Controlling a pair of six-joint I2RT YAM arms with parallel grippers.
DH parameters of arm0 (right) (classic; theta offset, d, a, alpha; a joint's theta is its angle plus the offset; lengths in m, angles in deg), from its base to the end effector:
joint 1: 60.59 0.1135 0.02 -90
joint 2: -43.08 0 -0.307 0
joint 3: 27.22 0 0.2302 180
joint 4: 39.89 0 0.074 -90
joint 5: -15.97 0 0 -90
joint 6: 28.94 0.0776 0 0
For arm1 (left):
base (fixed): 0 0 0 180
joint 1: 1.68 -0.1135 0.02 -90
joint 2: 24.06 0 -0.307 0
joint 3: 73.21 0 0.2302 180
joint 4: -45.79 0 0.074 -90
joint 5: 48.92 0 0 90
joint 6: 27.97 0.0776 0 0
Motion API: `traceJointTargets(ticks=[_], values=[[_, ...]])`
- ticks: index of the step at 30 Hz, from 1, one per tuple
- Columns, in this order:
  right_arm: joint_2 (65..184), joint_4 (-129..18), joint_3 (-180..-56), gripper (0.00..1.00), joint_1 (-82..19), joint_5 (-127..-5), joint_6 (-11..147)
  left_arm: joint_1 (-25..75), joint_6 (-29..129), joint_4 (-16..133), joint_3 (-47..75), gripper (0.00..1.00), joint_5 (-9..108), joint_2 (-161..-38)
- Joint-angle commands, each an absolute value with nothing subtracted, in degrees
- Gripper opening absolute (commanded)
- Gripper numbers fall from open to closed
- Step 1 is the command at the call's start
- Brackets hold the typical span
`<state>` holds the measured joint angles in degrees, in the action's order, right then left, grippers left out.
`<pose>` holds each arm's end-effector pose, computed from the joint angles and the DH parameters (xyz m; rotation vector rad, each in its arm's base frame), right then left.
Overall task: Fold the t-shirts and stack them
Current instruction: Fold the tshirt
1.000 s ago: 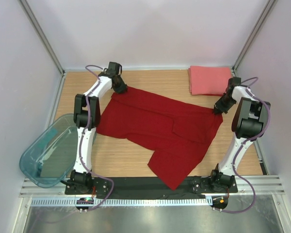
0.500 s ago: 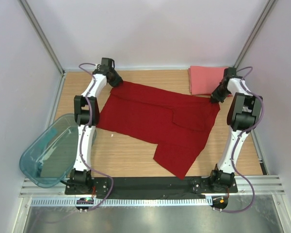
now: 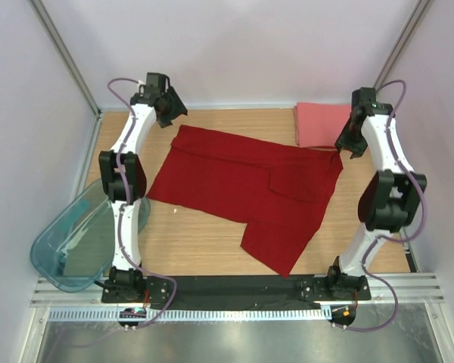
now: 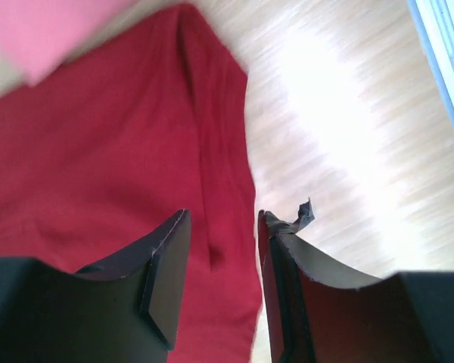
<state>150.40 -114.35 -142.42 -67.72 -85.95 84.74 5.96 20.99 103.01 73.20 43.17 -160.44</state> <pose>0.3939 -0.0654 0.3006 0.7740 2.5889 -0.1985 0.5665 -0.0788 0.2542 -0.6845 2.3422 -0.4348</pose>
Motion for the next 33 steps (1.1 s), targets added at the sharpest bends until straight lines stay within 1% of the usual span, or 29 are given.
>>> traceJointTargets(ticks=[1, 2, 3, 4, 5, 6, 7, 8, 9, 10, 11, 12, 13, 14, 15, 16, 17, 21, 23, 25, 27, 31, 33], values=[[140.04, -117.40, -132.20, 0.48, -58.00, -87.30, 83.91, 5.96, 25.81, 108.71, 71.29, 0.66, 38.80, -148.01], [138.02, -117.49, -129.54, 0.48, -55.43, -86.61, 84.26, 6.05, 26.34, 109.24, 69.70, 0.66, 38.97, -146.34], [134.17, -117.40, -126.73, 0.48, -52.96, -84.86, 85.22, 6.40, 27.04, 109.85, 65.08, 0.66, 38.89, -144.23], [131.70, -116.79, -120.87, 0.48, -49.98, -83.97, 86.01, 7.27, 27.39, 109.94, 62.33, 0.65, 38.97, -142.21], [129.41, -115.83, -117.86, 0.48, -45.60, -83.00, 88.72, 7.89, 27.66, 109.86, 59.61, 0.64, 39.06, -137.93], [124.60, -114.95, -114.95, 0.47, -43.38, -81.86, 90.05, 8.59, 28.36, 109.86, 53.40, 0.64, 39.06, -135.62], [122.29, -113.81, -109.70, 0.46, -41.71, -78.28, 91.10, 10.34, 28.71, 109.86, 50.56, 0.63, 39.15, -133.60], [120.26, -111.88, -107.56, 0.45, -38.38, -76.60, 93.55, 11.40, 29.06, 109.77, 47.14, 0.63, 39.15, -129.14], [116.50, -111.17, -105.63, 0.45, -36.78, -74.84, 94.36, 13.15, 28.63, 109.86, 41.36, 0.63, 39.15, -127.18], [115.25, -110.90, -102.48, 0.45, -34.94, -71.43, 95.15, 13.87, 27.93, 109.86, 37.82, 0.62, 39.58, -124.72], [114.10, -111.51, -101.14, 0.45, -32.05, -71.74, 96.12, 14.40, 27.05, 109.42, 34.74, 0.62, 40.37, -120.61], [113.40, -112.12, -99.65, 0.46, -26.37, -72.18, 98.30, 14.92, 26.26, 109.07, 31.84, 0.61, 40.73, -118.13], [112.52, -112.48, -96.41, 0.46, -23.00, -72.27, 99.45, 16.06, 24.86, 108.11, 26.33, 0.60, 40.73, -116.11], [112.08, -112.65, -94.55, 0.46, -20.27, -72.62, 100.60, 16.59, 24.41, 107.84, 24.36, 0.60, 40.73, -114.35], [111.46, -112.31, -92.62, 0.46, -14.76, -72.88, 103.57, 16.95, 24.06, 108.01, 22.42, 0.59, 40.73, -110.85], [110.41, -111.87, -89.21, 0.46, -12.36, -73.76, 105.07, 17.21, 23.53, 108.19, 20.23, 0.59, 40.73, -109.51], [108.40, -110.65, -87.69, 0.46, -9.98, -75.77, 106.92, 17.21, 23.36, 108.71, 19.42, 0.59, 40.82, -108.10], [105.74, -108.88, -81.55, 0.45, -0.14, -76.40, 113.77, 17.30, 23.00, 111.17, 18.28, 0.58, 40.73, -103.09], [106.18, -107.31, -79.78, 0.45, 2.24, -76.23, 115.10, 17.30, 22.22, 111.79, 17.40, 0.58, 40.73, -101.94], [107.32, -106.51, -78.37, 0.46, 3.74, -78.24, 116.16, 17.30, 20.81, 111.44, 14.85, 0.58, 40.82, -100.28], [108.37, -105.46, -77.93, 0.47, 5.07, -80.70, 117.22, 17.39, 19.23, 110.48, 12.14, 0.58, 43.36, -99.39], [110.65, -102.03, -77.66, 0.49, 5.60, -83.60, 119.06, 17.39, 17.82, 109.42, 9.49, 0.58, 44.77, -98.07], [112.06, -103.77, -78.18, 0.49, 5.60, -86.23, 119.76, 17.39, 17.73, 109.59, 9.57, 0.57, 44.69, -97.89]])
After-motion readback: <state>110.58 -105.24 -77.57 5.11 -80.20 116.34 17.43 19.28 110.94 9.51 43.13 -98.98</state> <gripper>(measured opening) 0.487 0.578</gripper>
